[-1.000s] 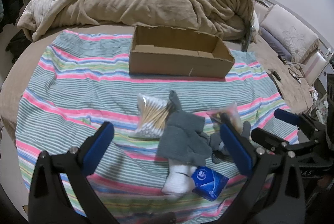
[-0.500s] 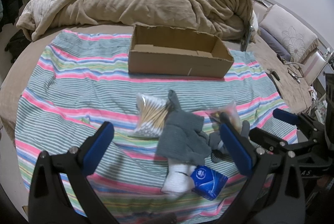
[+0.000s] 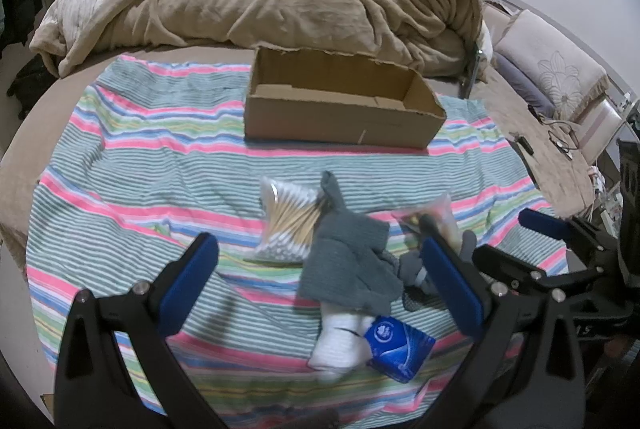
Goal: Organize objects
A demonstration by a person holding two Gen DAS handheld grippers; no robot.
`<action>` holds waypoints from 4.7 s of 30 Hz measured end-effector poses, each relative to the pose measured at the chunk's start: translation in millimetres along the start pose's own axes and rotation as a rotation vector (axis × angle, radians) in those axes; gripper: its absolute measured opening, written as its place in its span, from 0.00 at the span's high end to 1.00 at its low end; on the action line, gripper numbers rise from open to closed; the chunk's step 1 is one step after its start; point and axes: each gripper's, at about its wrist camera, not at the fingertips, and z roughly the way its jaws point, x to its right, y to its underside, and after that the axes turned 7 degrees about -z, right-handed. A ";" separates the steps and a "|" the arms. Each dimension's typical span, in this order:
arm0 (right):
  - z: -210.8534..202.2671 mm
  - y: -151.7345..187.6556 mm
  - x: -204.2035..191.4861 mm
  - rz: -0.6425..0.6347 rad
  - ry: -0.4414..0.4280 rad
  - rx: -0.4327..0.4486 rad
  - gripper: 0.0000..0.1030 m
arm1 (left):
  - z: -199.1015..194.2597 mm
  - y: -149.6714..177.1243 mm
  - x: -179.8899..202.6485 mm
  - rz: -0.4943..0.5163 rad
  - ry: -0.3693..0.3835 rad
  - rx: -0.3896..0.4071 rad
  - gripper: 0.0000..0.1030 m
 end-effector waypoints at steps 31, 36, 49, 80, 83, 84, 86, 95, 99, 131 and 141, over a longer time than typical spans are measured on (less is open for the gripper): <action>6.5 -3.5 3.8 0.012 0.001 -0.018 0.04 | 1.0 -1.3 -1.8 0.007 0.010 0.008 0.01; 12.7 -4.6 9.3 0.024 0.004 -0.029 0.04 | 10.4 -1.3 -7.4 -0.006 0.005 -0.012 0.01; 47.4 1.9 32.5 0.059 0.022 -0.099 0.04 | 56.3 -3.2 -33.7 -0.011 -0.023 -0.097 0.01; 102.7 -2.0 55.8 0.062 -0.069 -0.200 0.28 | 135.6 -12.4 -52.2 0.004 0.083 -0.238 0.35; 108.2 -1.7 50.7 0.047 -0.091 -0.211 0.44 | 135.0 -12.1 -50.9 0.012 0.084 -0.233 0.36; 109.2 -1.3 49.5 0.047 -0.109 -0.215 0.48 | 134.5 -11.8 -50.7 0.012 0.088 -0.231 0.40; 108.1 -1.1 47.9 0.038 -0.109 -0.209 0.49 | 133.6 -11.8 -50.0 0.010 0.100 -0.229 0.46; 94.4 -2.3 55.5 0.061 -0.120 -0.172 0.54 | 143.5 -13.2 -53.6 0.003 0.120 -0.255 0.45; 86.7 -6.2 56.4 0.065 -0.117 -0.145 0.54 | 137.6 -16.4 -44.0 0.021 0.115 -0.237 0.57; 38.9 -112.9 77.2 0.026 -0.075 0.143 0.55 | 74.7 -119.5 -17.9 0.018 0.211 0.019 0.64; 68.9 -147.7 92.4 0.046 -0.085 0.158 0.55 | 100.4 -155.1 -33.0 -0.021 0.184 0.052 0.64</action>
